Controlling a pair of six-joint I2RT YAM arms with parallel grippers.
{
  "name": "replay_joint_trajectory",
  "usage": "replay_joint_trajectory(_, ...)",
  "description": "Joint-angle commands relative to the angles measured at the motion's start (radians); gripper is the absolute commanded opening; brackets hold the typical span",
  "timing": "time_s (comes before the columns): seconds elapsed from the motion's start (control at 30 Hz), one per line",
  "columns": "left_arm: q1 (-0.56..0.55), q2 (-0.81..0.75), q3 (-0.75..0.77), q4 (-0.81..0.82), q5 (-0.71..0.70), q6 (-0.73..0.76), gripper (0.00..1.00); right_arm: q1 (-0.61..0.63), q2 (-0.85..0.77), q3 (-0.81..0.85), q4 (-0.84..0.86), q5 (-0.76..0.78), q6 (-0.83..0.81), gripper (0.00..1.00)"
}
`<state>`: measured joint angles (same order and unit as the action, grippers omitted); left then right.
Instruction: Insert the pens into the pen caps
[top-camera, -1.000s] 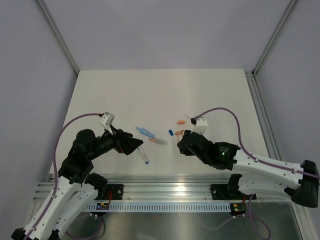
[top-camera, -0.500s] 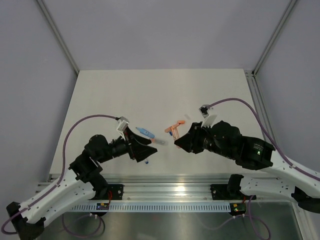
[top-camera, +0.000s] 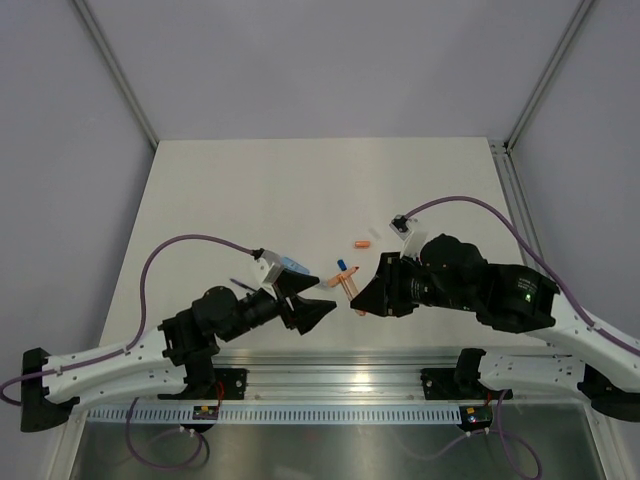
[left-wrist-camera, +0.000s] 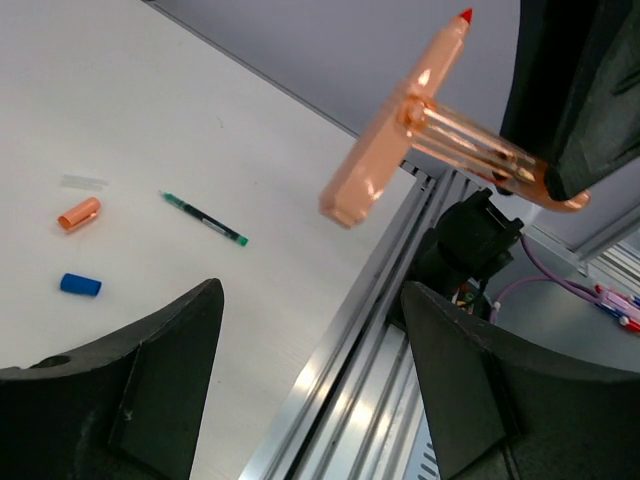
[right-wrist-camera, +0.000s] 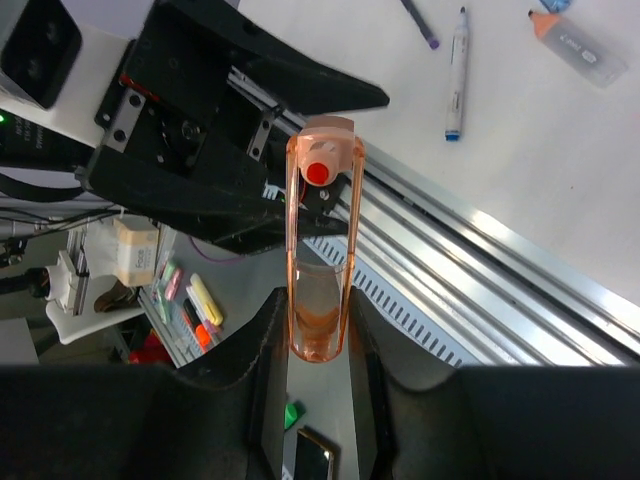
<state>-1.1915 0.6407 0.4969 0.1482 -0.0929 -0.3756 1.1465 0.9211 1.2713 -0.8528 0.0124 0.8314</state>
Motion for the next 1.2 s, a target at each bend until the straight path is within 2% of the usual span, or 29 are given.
replay_joint_trajectory(0.0, -0.006, 0.022, 0.025, 0.125, -0.091, 0.067, 0.73, 0.005, 0.018, 0.043, -0.034, -0.055, 0.025, 0.08)
replay_joint_trajectory(0.33, -0.007, 0.039, 0.026, 0.148, -0.079, 0.087, 0.66, 0.005, 0.061, 0.037, -0.019, -0.089, 0.018, 0.08)
replay_joint_trajectory(0.67, -0.007, 0.05, 0.026, 0.139, 0.041, 0.075, 0.6, 0.005, 0.032, 0.034, -0.035, -0.019, 0.02, 0.06)
replay_joint_trajectory(0.93, -0.01, 0.066, 0.032, 0.096, 0.058, 0.099, 0.61, 0.005, 0.038, 0.048, -0.045, -0.017, 0.008, 0.05)
replay_joint_trajectory(1.17, -0.011, 0.065, 0.035, 0.116, 0.016, 0.101, 0.65, 0.005, 0.056, 0.02, -0.019, -0.052, 0.015, 0.05)
